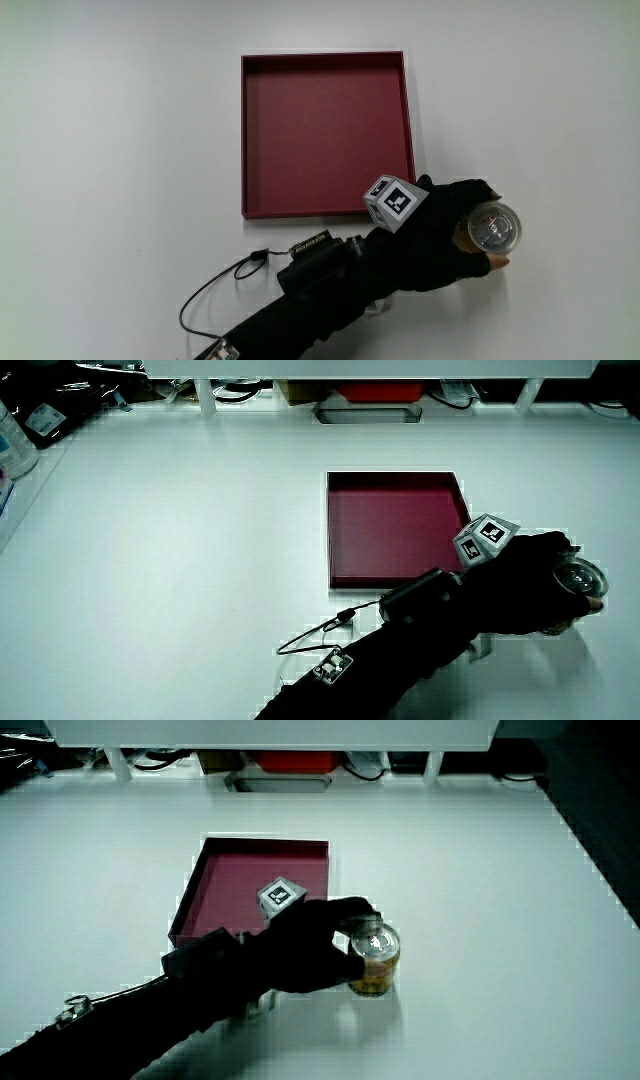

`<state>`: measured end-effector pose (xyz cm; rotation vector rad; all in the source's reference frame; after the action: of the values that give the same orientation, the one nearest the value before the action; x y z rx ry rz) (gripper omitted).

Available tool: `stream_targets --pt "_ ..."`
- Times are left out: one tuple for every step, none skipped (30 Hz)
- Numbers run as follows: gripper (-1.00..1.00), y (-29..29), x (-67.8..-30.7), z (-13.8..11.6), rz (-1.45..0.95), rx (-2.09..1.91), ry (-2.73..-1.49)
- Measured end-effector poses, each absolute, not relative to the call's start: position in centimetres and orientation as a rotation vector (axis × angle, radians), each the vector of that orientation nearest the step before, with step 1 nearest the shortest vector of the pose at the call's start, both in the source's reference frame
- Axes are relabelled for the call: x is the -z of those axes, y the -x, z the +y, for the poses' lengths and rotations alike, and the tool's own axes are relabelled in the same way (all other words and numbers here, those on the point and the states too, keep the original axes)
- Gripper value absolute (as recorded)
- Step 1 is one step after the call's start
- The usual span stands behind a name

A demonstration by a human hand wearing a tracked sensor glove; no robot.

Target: Place red bull on desk

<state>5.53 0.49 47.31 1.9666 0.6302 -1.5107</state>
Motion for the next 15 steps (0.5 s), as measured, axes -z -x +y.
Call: stream_targets --pt "0.00 -5.50 -47.32 0.49 0.628 1.496 -1.975" --pt "0.00 -5.51 -47.46 0.50 0.640 1.523 -1.969" --pt "0.00 -5.46 -47.49 0.54 0.633 1.526 -1.970" --pt "0.00 -5.42 -47.61 0.56 0.637 1.523 -1.979" --pt "-0.05 -5.40 -47.65 0.57 0.645 1.539 -1.977" --pt "-0.10 -5.34 -47.52 0.57 0.650 1.538 -1.985" --pt "-0.14 -5.33 -47.66 0.61 0.637 1.538 -1.981" --pt "-0.19 -5.37 -47.77 0.60 0.645 1.556 -1.974" --pt "-0.24 -5.34 -47.77 0.62 0.630 1.546 -1.964" --pt "-0.29 -5.33 -47.90 0.62 0.628 1.549 -1.960" --pt "-0.33 -5.30 -47.89 0.65 0.622 1.561 -1.949" --pt "-0.38 -5.27 -47.87 0.67 0.622 1.546 -1.960" --pt "-0.43 -5.27 -47.85 0.69 0.608 1.542 -1.953" --pt "-0.48 -5.34 -47.92 0.69 0.606 1.559 -1.932" --pt "-0.52 -5.38 -47.87 0.70 0.596 1.549 -1.919"
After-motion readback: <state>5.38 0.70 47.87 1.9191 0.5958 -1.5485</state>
